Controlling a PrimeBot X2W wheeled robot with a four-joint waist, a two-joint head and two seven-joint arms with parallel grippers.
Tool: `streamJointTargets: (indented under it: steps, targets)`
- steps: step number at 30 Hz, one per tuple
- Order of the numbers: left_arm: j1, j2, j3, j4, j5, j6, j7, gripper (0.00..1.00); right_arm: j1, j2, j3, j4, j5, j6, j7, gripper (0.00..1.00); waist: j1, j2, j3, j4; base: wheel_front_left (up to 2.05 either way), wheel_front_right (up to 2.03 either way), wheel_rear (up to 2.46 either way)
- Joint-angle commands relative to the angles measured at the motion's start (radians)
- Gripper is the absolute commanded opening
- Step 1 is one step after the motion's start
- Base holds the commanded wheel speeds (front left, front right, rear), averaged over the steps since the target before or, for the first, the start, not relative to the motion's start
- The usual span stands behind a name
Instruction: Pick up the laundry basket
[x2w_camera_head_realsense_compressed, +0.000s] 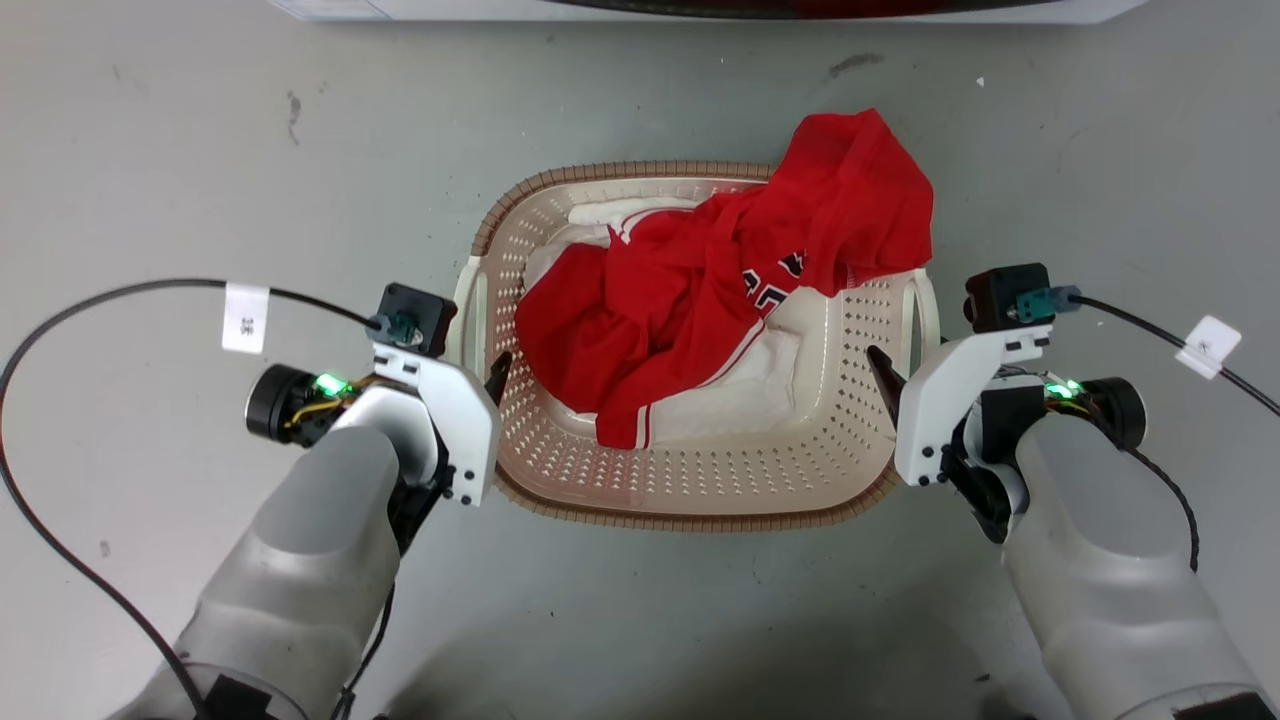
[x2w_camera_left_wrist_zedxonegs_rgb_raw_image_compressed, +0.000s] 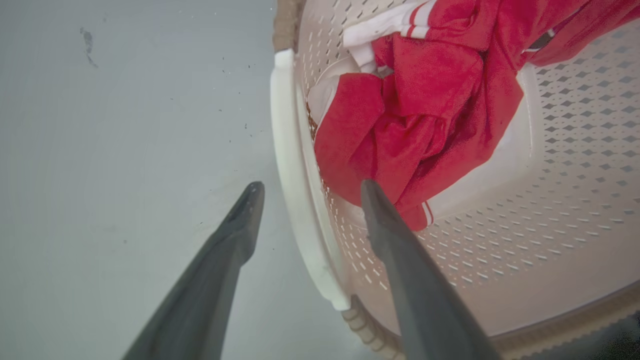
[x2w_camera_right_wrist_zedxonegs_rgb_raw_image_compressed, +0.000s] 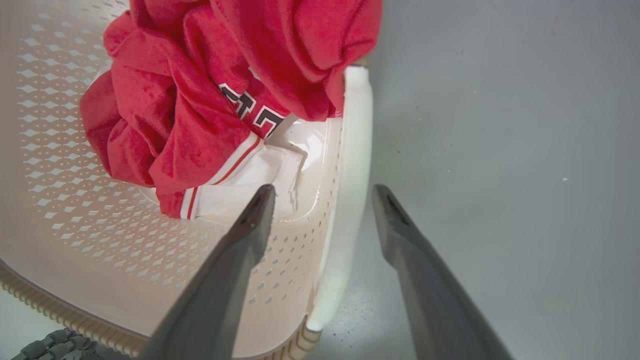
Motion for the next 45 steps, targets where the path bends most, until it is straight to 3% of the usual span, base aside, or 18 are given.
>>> streamJointTargets:
  steps: [1, 10, 23, 24, 25, 26, 36, 45]
  targets:
    - [-0.027, 0.010, -0.023, -0.005, -0.018, -0.001, 0.008, 1.00, -0.027, -0.001, 0.008, 0.020, 0.005, 0.000, 0.005, 1.00, -0.0001, 0.0000, 0.015, 0.000, 0.00, 0.00, 0.00]
    - [-0.085, 0.044, -0.186, -0.017, -0.145, -0.001, 0.053, 1.00, -0.133, -0.001, 0.029, 0.159, -0.006, -0.001, -0.009, 1.00, -0.0001, 0.0000, 0.066, 0.003, 0.00, 0.00, 0.00]
    - [-0.151, 0.063, -0.343, 0.004, -0.259, -0.001, 0.067, 1.00, -0.222, -0.001, 0.054, 0.283, -0.001, -0.001, -0.040, 1.00, -0.0001, 0.0000, 0.109, 0.005, 0.00, 0.00, 0.00]
    - [-0.152, 0.060, -0.354, 0.001, -0.272, -0.001, 0.073, 0.55, -0.224, -0.001, 0.059, 0.288, 0.004, -0.001, -0.039, 1.00, -0.0001, 0.0000, 0.110, 0.005, 0.00, 0.00, 0.00]
    - [-0.154, 0.060, -0.363, -0.001, -0.284, -0.001, 0.076, 0.08, -0.226, -0.001, 0.066, 0.291, 0.008, -0.001, -0.037, 0.40, -0.0001, 0.0000, 0.111, 0.006, 0.00, 0.00, 0.00]
    - [-0.154, 0.060, -0.373, -0.006, -0.297, -0.001, 0.081, 0.00, -0.228, -0.001, 0.074, 0.294, 0.012, -0.001, -0.038, 0.00, -0.0001, 0.0000, 0.112, 0.007, 0.00, 0.00, 0.00]
    - [-0.159, 0.086, -0.466, -0.034, -0.407, -0.002, 0.097, 0.00, -0.242, -0.001, 0.098, 0.323, 0.027, 0.000, -0.047, 0.00, -0.0001, 0.0000, 0.099, 0.006, 0.00, 0.00, 0.00]
    - [-0.114, 0.119, -0.550, -0.072, -0.532, -0.002, 0.178, 0.00, -0.219, -0.002, 0.126, 0.348, 0.046, 0.000, 0.093, 0.00, -0.0001, 0.0000, -0.023, -0.012, 0.00, 0.00, 0.00]
